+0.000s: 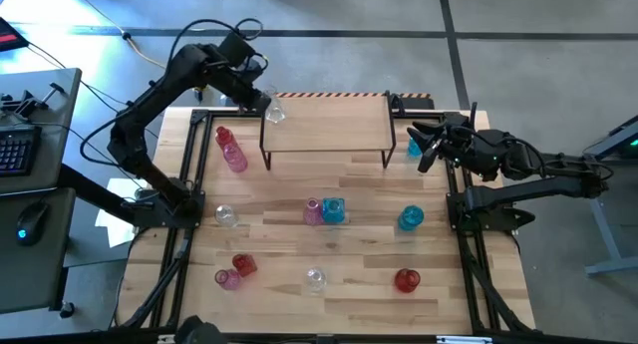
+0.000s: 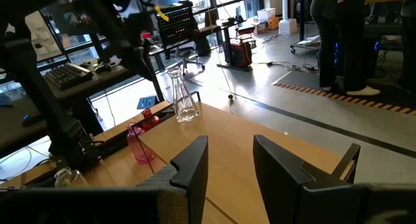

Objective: Sort vases onto shelf
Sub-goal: Put the top transparent vase on the shelf

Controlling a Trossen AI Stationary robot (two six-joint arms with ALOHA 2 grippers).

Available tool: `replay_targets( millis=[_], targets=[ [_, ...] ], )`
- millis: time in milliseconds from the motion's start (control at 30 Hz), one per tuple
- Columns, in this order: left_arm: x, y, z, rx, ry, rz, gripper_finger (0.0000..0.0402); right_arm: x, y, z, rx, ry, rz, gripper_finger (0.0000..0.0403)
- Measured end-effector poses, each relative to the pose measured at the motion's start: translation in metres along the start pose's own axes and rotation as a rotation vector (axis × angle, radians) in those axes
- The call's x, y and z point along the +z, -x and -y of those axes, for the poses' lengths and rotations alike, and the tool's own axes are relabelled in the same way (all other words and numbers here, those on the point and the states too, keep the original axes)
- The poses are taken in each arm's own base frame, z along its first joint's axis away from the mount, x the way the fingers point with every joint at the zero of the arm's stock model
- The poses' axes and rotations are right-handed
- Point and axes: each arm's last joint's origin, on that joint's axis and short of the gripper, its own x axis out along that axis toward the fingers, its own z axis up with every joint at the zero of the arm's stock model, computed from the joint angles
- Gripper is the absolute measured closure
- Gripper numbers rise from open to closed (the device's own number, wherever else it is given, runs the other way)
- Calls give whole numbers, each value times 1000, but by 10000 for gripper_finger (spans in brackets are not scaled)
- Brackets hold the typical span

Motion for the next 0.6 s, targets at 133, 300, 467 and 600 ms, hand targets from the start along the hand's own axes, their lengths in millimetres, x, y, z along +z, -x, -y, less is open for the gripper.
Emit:
replay_targets(
  millis=[133, 300, 467, 600],
  targets=[
    [2, -7, 0, -3, 13, 28, 339, 0, 0, 0, 0, 0, 0, 293],
    [4, -13, -1, 19, 25, 52, 339, 0, 0, 0, 0, 0, 0, 293],
    [4, -17, -3, 52, 28, 59, 339, 0, 0, 0, 0, 0, 0, 293],
    [7, -17, -2, 48, 33, 88, 339, 0, 0, 0, 0, 0, 0, 293]
  ],
)
